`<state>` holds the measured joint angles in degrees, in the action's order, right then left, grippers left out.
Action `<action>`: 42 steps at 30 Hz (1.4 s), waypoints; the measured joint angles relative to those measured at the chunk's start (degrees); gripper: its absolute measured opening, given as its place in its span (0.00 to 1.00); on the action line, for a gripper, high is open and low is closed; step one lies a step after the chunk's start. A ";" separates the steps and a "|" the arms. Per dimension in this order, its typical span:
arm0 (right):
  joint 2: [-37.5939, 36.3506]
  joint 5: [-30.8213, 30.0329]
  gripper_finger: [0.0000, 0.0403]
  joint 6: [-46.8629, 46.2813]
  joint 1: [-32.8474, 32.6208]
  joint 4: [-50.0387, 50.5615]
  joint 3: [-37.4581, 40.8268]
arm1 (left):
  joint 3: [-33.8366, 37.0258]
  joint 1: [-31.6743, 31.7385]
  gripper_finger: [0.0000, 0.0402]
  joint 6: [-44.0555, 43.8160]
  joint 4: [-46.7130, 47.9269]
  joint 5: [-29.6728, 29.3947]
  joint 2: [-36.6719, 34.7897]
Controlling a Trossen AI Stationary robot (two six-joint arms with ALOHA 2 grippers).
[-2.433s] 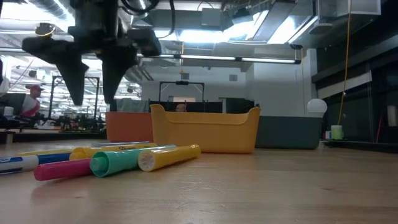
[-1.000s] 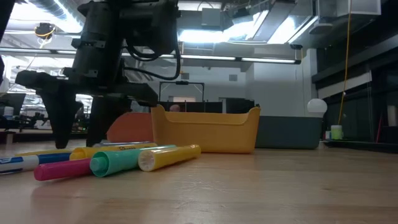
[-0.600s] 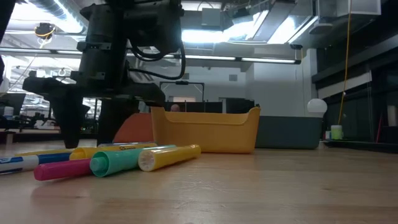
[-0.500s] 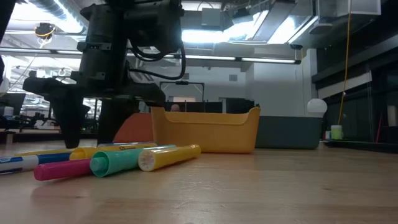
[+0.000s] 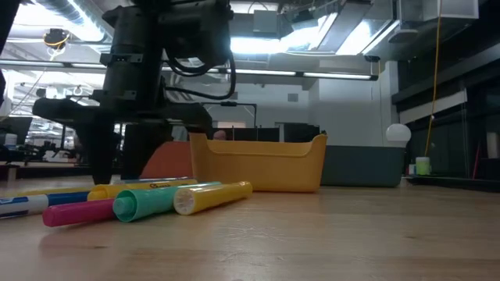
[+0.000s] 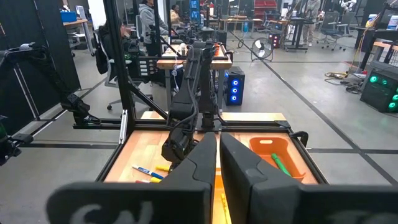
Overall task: Pick & Place Markers
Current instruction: Put the small yellow highlighter into the yellow bin
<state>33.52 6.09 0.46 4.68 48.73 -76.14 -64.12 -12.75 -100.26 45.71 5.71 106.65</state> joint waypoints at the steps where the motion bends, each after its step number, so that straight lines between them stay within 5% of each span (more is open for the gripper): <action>1: 0.00 0.01 0.06 0.01 -0.01 0.00 0.00 | 0.00 0.00 0.22 0.01 0.03 0.01 0.02; 9: 0.00 0.00 0.06 0.01 0.01 0.00 0.00 | 0.04 0.00 0.04 0.08 0.43 0.27 0.07; 26: 0.00 0.00 0.06 0.01 -0.01 0.00 0.00 | 0.44 -0.11 0.04 3.43 2.32 0.57 -1.88; 42: 0.00 0.01 0.06 0.01 0.00 0.00 0.00 | 0.26 0.03 0.04 4.42 5.99 -4.66 -13.65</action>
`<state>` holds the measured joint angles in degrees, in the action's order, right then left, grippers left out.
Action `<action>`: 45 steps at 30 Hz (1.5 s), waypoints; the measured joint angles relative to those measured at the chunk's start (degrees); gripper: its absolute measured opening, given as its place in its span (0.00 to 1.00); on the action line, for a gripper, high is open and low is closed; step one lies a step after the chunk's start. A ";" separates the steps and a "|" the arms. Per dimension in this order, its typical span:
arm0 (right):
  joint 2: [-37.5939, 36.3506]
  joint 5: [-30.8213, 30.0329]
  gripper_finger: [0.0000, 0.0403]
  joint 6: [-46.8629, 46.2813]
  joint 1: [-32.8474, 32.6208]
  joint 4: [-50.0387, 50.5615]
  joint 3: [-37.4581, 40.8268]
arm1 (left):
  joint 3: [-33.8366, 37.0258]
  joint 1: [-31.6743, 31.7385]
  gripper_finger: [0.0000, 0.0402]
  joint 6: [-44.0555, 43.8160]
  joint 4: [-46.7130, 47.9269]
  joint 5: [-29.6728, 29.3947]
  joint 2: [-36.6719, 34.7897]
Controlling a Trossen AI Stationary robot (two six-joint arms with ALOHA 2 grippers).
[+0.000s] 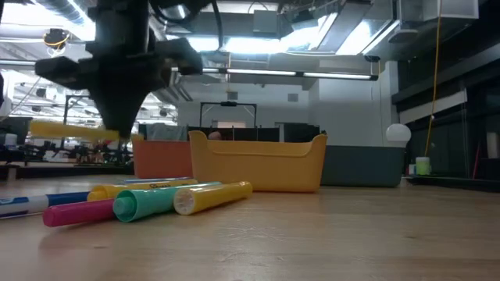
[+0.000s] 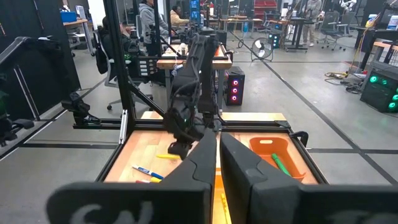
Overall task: Pick & Place Markers
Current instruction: Put the small yellow highlighter into the yellow bin
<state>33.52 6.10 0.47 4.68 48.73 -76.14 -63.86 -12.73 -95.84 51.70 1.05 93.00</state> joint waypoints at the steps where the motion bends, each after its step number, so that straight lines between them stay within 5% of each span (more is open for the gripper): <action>1: 0.00 -0.01 0.06 -0.01 0.00 0.00 0.00 | 0.00 0.14 0.04 0.02 0.09 -0.85 -0.97; 11: 0.00 0.01 0.06 -0.01 0.01 0.00 -0.01 | -0.07 3.47 0.04 8.44 -1.02 -6.90 -8.73; 23: 0.00 -0.01 0.06 0.00 0.00 0.00 -0.01 | -0.15 9.16 0.04 25.52 -11.07 -7.52 -13.43; 45: 0.00 0.00 0.06 0.00 0.01 0.00 -0.01 | -0.17 21.20 0.04 51.15 -28.40 6.78 -13.45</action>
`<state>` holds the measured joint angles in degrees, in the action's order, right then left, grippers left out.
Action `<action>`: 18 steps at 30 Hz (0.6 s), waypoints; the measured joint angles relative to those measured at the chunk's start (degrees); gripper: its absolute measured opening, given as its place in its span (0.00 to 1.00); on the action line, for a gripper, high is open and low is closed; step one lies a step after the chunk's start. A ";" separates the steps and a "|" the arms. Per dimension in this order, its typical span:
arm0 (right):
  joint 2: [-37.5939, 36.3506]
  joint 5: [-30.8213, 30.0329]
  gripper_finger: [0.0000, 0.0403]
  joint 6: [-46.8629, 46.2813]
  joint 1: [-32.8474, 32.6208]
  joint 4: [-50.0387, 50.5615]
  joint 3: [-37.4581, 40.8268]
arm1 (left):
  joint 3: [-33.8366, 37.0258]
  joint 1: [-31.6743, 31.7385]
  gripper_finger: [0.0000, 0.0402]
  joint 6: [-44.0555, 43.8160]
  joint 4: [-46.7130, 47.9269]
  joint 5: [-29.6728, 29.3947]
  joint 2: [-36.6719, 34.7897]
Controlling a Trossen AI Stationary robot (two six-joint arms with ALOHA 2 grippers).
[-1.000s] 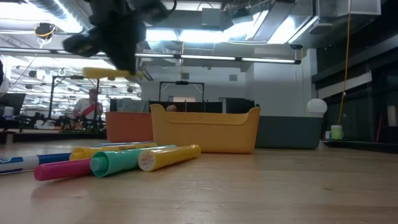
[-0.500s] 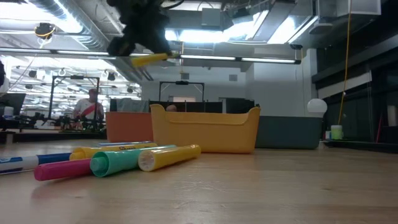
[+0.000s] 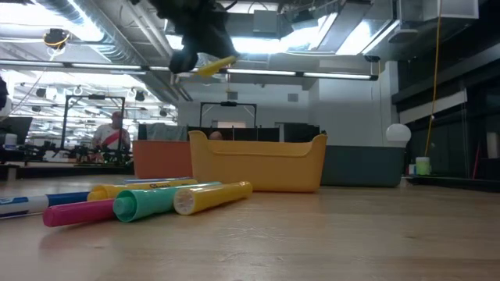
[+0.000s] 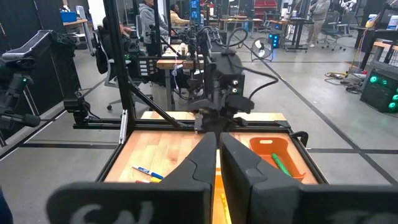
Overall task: Pick & Place Markers
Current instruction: Put the small yellow highlighter into the yellow bin
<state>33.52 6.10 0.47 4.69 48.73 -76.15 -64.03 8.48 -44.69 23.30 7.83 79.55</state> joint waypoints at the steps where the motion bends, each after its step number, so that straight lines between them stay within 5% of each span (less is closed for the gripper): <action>1: 0.00 0.00 0.06 0.00 -0.02 0.00 0.01 | 0.00 0.65 0.04 0.55 -0.83 0.72 0.00; 18: 0.00 0.01 0.06 0.00 -0.02 0.00 0.01 | 0.00 6.49 0.04 8.53 -8.55 6.84 0.02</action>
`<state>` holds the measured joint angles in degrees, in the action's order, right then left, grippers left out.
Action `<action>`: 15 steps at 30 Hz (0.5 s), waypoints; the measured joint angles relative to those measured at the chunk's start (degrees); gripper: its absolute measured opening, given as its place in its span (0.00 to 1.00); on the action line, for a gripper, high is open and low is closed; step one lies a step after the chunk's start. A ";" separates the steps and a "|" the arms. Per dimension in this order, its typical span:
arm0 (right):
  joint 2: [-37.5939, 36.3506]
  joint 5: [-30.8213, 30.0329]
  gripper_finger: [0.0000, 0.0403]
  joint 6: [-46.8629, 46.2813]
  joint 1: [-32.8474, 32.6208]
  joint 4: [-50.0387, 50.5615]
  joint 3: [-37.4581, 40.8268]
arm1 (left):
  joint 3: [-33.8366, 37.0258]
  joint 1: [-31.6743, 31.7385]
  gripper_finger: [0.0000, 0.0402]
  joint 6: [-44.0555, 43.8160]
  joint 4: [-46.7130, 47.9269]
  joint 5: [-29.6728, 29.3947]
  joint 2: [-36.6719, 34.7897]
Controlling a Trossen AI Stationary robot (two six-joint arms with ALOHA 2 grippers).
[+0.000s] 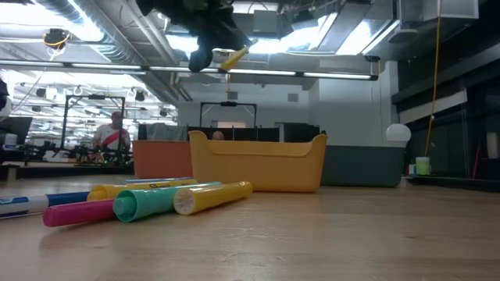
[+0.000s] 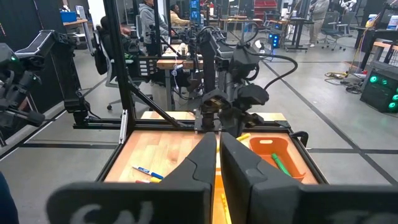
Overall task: Pick & Place Markers
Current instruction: Put the small yellow highlighter into the yellow bin
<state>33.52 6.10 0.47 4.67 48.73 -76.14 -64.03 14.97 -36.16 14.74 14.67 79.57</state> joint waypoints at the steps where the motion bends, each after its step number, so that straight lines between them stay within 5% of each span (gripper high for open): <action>1: 0.00 -0.02 0.06 -0.01 0.01 0.00 -0.01 | 0.00 0.15 0.04 1.03 0.02 0.00 0.00; 15: 0.00 0.00 0.06 0.00 -0.01 0.00 0.00 | -3.38 0.52 0.04 9.14 1.27 0.65 0.07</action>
<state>33.52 6.11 0.47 4.67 48.73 -76.14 -67.41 15.49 -27.01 16.01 15.32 79.64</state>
